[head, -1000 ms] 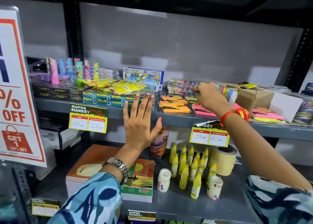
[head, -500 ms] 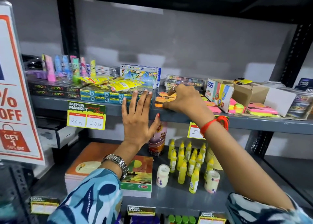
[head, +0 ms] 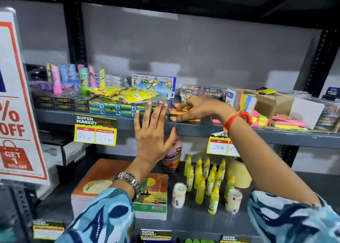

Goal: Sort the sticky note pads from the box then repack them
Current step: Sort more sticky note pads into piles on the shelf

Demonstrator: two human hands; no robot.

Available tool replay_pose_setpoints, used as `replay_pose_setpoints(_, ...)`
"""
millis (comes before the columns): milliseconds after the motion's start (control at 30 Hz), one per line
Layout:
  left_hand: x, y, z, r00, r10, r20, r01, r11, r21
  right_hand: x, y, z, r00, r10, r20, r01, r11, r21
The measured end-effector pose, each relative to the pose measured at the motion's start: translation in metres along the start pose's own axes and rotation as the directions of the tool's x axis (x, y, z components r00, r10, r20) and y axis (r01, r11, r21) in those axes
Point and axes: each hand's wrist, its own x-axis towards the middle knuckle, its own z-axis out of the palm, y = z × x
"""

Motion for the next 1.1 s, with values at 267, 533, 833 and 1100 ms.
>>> replay_pose_setpoints(267, 0.001, 0.000, 0.001, 1.000, -0.002, -0.011, 0.002, 1.000, 0.018, -0.035, 0.012, 0.009, 0.994, -0.061, -0.091, 0.046, 0.986, -0.158)
replay_pose_setpoints(533, 0.001, 0.001, 0.002, 1.000, -0.006, -0.029, 0.006, 1.000, 0.026, -0.034, 0.016, -0.004, 0.760, -0.187, -0.622, 0.073, 0.976, -0.203)
replay_pose_setpoints(833, 0.001, 0.000, 0.003, 1.000, 0.000, -0.029, 0.000, 1.000, 0.000, 0.036, 0.031, 0.003, 0.759, -0.047, -0.649, -0.060, 0.988, -0.142)
replay_pose_setpoints(1100, 0.000, -0.001, 0.003, 1.000, 0.002, -0.017, -0.002, 1.000, 0.007, 0.053, 0.044, 0.001, 0.935, 0.126, -0.331, -0.119, 0.992, 0.039)
